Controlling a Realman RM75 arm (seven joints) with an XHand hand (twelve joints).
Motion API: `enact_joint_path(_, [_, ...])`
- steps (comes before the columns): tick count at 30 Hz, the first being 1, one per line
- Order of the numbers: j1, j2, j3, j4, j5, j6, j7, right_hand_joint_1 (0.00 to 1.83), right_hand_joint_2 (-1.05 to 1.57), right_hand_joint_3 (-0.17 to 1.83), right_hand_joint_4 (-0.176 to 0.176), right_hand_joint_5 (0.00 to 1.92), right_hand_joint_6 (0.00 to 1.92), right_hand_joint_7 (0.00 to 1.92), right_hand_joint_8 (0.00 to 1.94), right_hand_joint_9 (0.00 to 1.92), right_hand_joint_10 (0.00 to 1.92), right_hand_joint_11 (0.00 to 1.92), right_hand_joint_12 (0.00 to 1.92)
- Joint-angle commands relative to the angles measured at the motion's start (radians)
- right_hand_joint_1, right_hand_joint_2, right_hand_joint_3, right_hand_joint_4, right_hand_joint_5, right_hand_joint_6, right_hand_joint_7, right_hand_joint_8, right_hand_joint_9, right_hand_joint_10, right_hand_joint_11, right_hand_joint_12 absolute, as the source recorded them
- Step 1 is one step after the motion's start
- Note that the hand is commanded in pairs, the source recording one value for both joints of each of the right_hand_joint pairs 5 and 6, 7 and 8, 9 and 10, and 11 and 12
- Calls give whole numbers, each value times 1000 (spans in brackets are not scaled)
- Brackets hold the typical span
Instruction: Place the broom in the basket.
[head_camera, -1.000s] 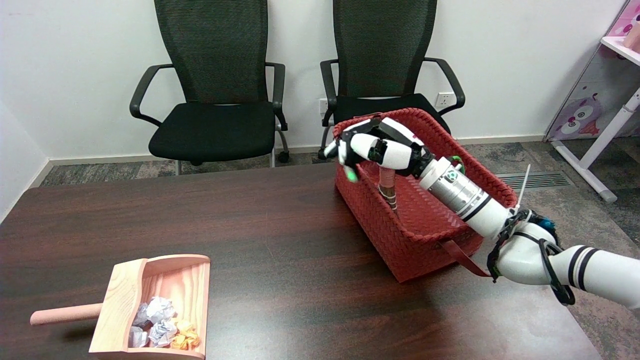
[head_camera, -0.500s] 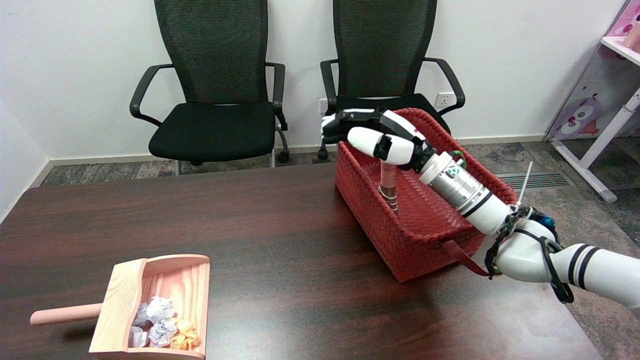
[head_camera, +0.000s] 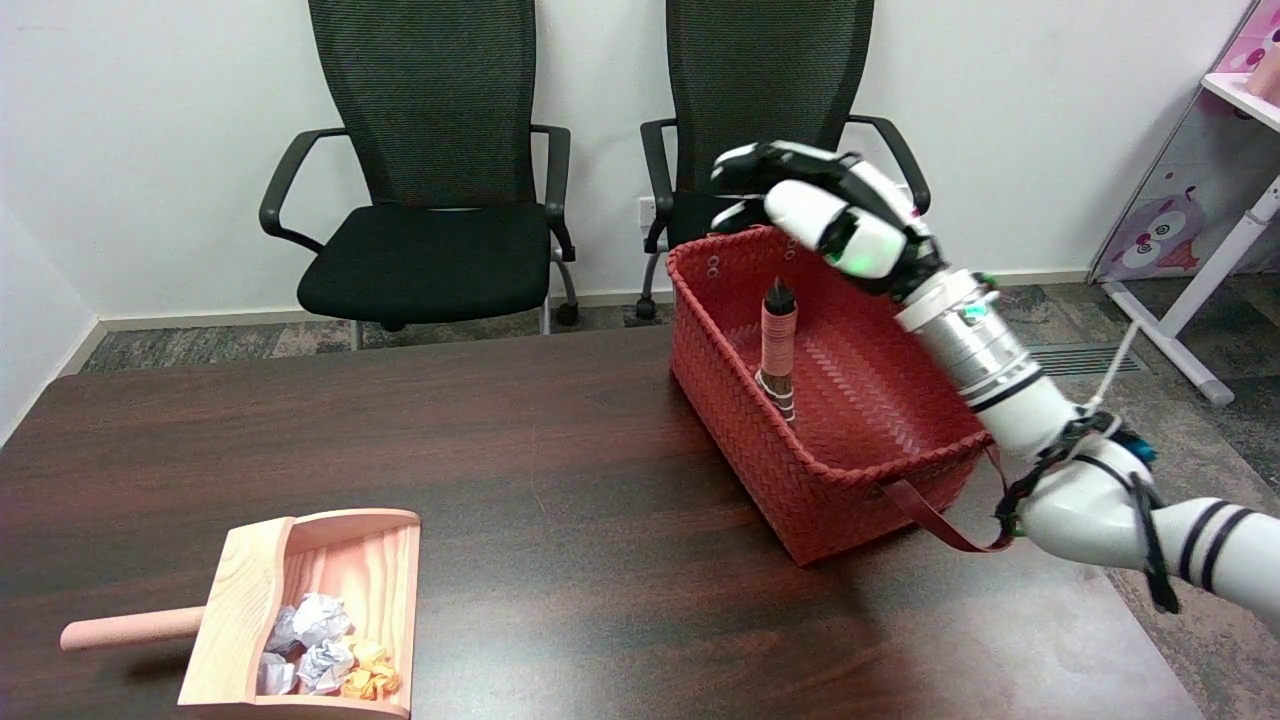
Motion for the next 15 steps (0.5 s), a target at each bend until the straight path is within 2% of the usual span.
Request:
enact_joint_path(1, [-254,159,220,-116,271,225,-165,699,705,966,-176,621,621,621,621,452,452,769,769])
enact_joint_path(7, [-258,163,209,-108,259,278,-166,707,829,929,-176,721,721,721,721,522,522,888,888])
enact_joint_path(15, [-258,163,185,-68,276,349,-254,724,803,1020,-176,783,783,783,783,566,566,998,998])
